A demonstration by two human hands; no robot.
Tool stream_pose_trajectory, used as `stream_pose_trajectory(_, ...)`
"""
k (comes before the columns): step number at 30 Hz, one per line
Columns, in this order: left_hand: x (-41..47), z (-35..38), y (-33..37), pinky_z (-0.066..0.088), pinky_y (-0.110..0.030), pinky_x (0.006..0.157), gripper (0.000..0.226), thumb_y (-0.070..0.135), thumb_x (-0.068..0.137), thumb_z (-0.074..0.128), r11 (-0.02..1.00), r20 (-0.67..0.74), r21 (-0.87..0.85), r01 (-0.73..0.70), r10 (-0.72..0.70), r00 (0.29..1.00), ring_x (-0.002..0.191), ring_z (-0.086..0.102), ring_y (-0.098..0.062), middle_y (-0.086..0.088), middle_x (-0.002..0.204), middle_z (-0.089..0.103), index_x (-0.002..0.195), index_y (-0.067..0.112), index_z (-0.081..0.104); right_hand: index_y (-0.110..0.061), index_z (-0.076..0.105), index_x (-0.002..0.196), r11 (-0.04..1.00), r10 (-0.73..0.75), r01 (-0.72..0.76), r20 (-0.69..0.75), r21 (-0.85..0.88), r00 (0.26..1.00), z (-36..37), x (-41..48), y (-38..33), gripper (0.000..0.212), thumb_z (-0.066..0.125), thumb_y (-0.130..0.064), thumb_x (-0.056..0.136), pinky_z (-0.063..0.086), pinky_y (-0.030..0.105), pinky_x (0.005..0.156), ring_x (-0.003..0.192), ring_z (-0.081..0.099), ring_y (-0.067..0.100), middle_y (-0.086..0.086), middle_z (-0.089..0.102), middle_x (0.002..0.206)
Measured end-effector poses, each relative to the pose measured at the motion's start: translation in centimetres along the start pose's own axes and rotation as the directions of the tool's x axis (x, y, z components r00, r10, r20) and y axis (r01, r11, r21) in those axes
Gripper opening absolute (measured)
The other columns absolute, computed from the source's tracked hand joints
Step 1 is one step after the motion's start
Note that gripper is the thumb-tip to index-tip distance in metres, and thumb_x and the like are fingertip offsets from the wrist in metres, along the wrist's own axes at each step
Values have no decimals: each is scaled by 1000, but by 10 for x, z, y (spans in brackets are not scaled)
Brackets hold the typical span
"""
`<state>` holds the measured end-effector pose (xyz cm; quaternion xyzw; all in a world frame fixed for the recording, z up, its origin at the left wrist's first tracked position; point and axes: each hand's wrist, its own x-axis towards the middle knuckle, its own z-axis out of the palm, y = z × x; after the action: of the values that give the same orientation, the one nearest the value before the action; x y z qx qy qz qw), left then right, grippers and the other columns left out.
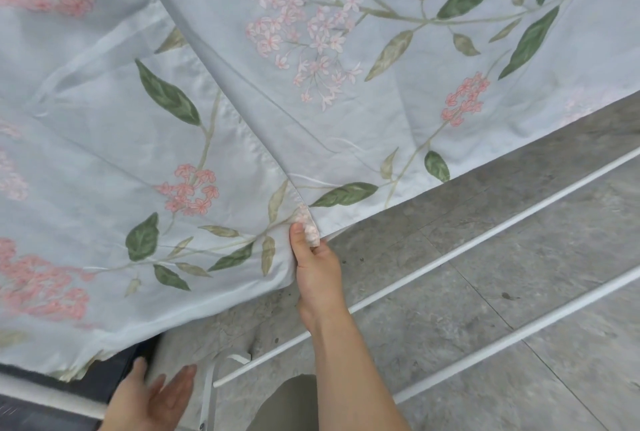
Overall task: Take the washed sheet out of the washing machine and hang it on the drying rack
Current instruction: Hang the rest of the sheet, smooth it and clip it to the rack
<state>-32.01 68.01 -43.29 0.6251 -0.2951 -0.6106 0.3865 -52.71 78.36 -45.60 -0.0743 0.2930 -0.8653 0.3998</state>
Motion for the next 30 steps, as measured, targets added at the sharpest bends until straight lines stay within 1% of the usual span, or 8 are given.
stream_pose_trajectory(2, -18, 21, -26, 47, -40, 75, 46, 31, 99, 55, 974, 176, 228, 16, -58, 983, 92, 61, -31, -11, 132, 57, 138, 9, 46, -20, 74, 102, 999, -8, 8, 16, -43, 1000, -3, 3, -3, 21, 64, -36, 94, 55, 20, 77, 96, 72, 9, -2, 77, 100)
stream_pose_trajectory(4, -30, 47, -40, 48, -39, 84, 35, 22, 89, 65, 920, 416, 355, -168, 6, 910, 103, 65, -29, -9, 124, 66, 122, 12, 59, -20, 73, 104, 995, -10, 13, 29, -101, 1000, -6, 5, -5, 23, 65, -38, 94, 55, 21, 81, 98, 71, 9, -3, 76, 102)
stream_pose_trajectory(6, -45, 75, -43, 45, -43, 98, 44, 24, 83, 65, 899, 623, 294, -325, 78, 778, 117, 63, -26, -4, 125, 68, 127, 16, 61, -17, 73, 107, 988, -10, 16, 39, -152, 999, -9, 8, -5, 29, 65, -41, 93, 56, 30, 89, 101, 71, 12, -1, 76, 104)
stream_pose_trajectory(8, -64, 101, -45, 41, -43, 105, 48, 30, 87, 61, 934, 726, 180, -310, 86, 682, 121, 61, -20, -3, 127, 67, 133, 18, 60, -14, 73, 106, 984, -6, 13, 43, -180, 999, -11, 10, -4, 31, 66, -41, 93, 55, 38, 94, 100, 71, 16, 2, 76, 103)
stream_pose_trajectory(14, -61, 144, -50, 40, -35, 104, 32, 35, 95, 56, 977, 623, 64, -201, 118, 773, 116, 62, -15, -2, 118, 72, 121, 20, 67, -11, 74, 103, 971, 21, -10, 46, -240, 999, -21, 15, -7, 31, 66, -39, 93, 56, 26, 84, 97, 72, 16, 4, 77, 99)
stream_pose_trajectory(20, -38, 150, -42, 37, -29, 93, 29, 31, 96, 54, 996, 619, 47, -80, 34, 784, 107, 60, -10, 6, 112, 72, 121, 22, 66, 0, 69, 117, 954, 28, 11, 125, -300, 992, -28, 14, -26, 31, 66, -20, 93, 51, 18, 87, 108, 68, 12, 8, 73, 114)
stream_pose_trajectory(25, -29, 163, -32, 35, -23, 65, 10, 25, 94, 56, 995, 645, -31, 94, -51, 762, 67, 50, -8, 8, 78, 61, 95, 23, 66, 2, 60, 130, 989, -71, 77, 52, -128, 996, -40, 28, -74, 54, 72, -27, 86, 39, 49, 108, 127, 54, 37, 23, 59, 133)
stream_pose_trajectory(30, -26, 182, -26, 40, -18, 47, 39, 21, 93, 56, 931, 714, -177, 319, -102, 693, 51, 52, -8, 7, 64, 53, 57, 20, 70, -15, 50, 144, 979, -164, 169, -53, 110, 985, -64, 38, -141, 61, 63, -42, 90, 26, 51, 118, 139, 42, 35, 13, 48, 149)
